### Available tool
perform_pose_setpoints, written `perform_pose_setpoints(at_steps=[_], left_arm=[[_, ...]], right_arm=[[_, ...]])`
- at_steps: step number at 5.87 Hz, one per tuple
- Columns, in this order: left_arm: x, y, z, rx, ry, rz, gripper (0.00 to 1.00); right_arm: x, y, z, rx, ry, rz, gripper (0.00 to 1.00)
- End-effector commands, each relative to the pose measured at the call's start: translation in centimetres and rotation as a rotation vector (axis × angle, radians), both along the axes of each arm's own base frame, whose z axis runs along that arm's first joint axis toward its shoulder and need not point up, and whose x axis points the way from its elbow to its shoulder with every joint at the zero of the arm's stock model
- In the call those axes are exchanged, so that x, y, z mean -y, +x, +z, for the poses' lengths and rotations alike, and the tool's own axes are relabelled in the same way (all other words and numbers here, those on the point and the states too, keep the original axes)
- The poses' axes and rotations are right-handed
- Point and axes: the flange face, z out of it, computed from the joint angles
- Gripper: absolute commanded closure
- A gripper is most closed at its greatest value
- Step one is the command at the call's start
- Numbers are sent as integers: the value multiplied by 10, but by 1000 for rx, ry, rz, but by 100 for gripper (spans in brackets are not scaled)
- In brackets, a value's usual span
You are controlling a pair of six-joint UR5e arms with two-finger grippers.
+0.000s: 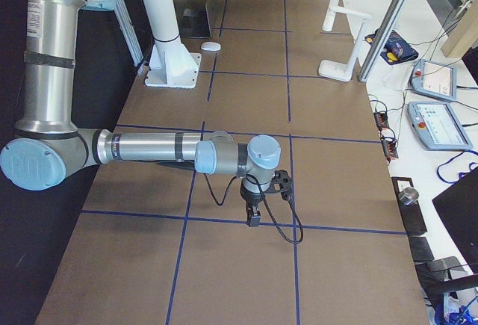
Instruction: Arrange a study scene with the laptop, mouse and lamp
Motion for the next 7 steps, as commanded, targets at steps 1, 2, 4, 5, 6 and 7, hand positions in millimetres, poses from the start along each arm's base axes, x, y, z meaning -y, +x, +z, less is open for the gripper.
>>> perform_pose_setpoints(at_steps=[1, 2, 4, 5, 6, 7], left_arm=[[0, 4, -2, -4, 4, 9, 0], [0, 5, -7, -8, 17, 12, 0], [19, 34, -35, 1, 70, 67, 0], [46, 36, -70, -2, 147, 68, 0], [65, 37, -93, -5, 155, 31, 0], [69, 39, -112, -6, 130, -42, 0]], right_arm=[[10, -1, -11, 1, 26, -1, 0], [10, -1, -14, 1, 32, -1, 0], [12, -1, -43, 7, 90, 0, 0], [12, 0, -87, 15, 175, 4, 0], [8, -2, -93, 38, 173, 6, 0], [2, -2, -85, 43, 143, 25, 0]])
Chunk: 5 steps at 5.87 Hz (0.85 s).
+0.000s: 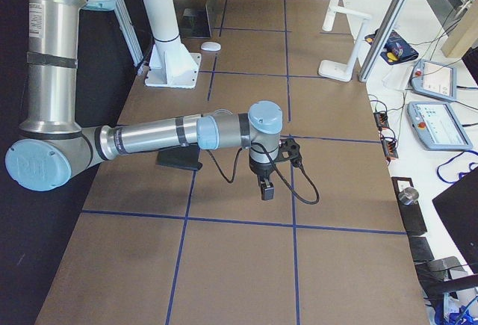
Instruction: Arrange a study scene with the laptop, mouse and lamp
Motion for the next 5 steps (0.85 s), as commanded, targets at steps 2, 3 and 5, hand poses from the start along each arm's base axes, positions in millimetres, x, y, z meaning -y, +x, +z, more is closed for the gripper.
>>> perform_pose_setpoints(at_steps=[2, 3, 5], left_arm=[[-7, 70, -105, -53, 236, 72, 0], [-31, 129, -150, -98, 370, 204, 0], [-114, 190, -227, -205, 566, 385, 0]], right_arm=[[2, -2, -5, 14, -6, 14, 0], [2, -1, -5, 14, -1, 13, 0], [2, -2, -5, 14, -1, 11, 0]])
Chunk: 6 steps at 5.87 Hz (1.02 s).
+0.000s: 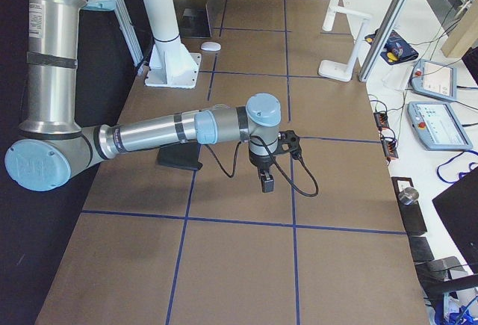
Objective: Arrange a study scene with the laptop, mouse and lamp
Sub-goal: 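Reach the left gripper down to the silver laptop near the table edge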
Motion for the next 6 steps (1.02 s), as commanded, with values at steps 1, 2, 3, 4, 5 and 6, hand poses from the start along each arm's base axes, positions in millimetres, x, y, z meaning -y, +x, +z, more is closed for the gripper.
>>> perform_pose_setpoints(at_steps=[1, 2, 3, 4, 5, 6], left_arm=[[-103, 30, -58, -76, 138, 184, 0], [-146, 43, -82, -113, 189, 282, 0], [-174, 67, -92, -135, 221, 393, 0], [-193, 66, -86, -130, 293, 491, 0], [-201, 57, -68, -93, 356, 561, 0], [-202, 53, -49, -21, 389, 573, 0]], right_arm=[[0, 0, 0, 0, 1, 0, 0], [0, 0, 0, 0, 1, 0, 0], [0, 0, 0, 0, 1, 0, 0], [0, 0, 0, 0, 1, 0, 0], [0, 0, 1, 0, 0, 0, 0], [0, 0, 1, 0, -2, 0, 0]])
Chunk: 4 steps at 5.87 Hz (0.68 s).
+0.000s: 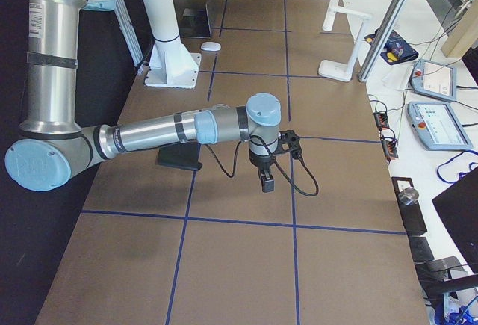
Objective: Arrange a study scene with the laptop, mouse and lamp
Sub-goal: 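Reach the left gripper down to the silver laptop near the table edge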
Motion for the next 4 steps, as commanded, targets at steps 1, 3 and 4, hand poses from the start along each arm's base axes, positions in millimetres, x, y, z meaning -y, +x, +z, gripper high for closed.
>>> perform_pose_setpoints(at_steps=[1, 3, 4], left_arm=[[-8, -4, 29, 87, 74, 37, 0], [-27, 20, 46, 159, 97, 104, 1], [-33, 27, 49, 169, 92, 127, 2]], right_arm=[[0, 0, 1, 0, -3, 0, 0], [0, 0, 1, 0, -3, 0, 0], [0, 0, 2, 0, -5, 0, 0]])
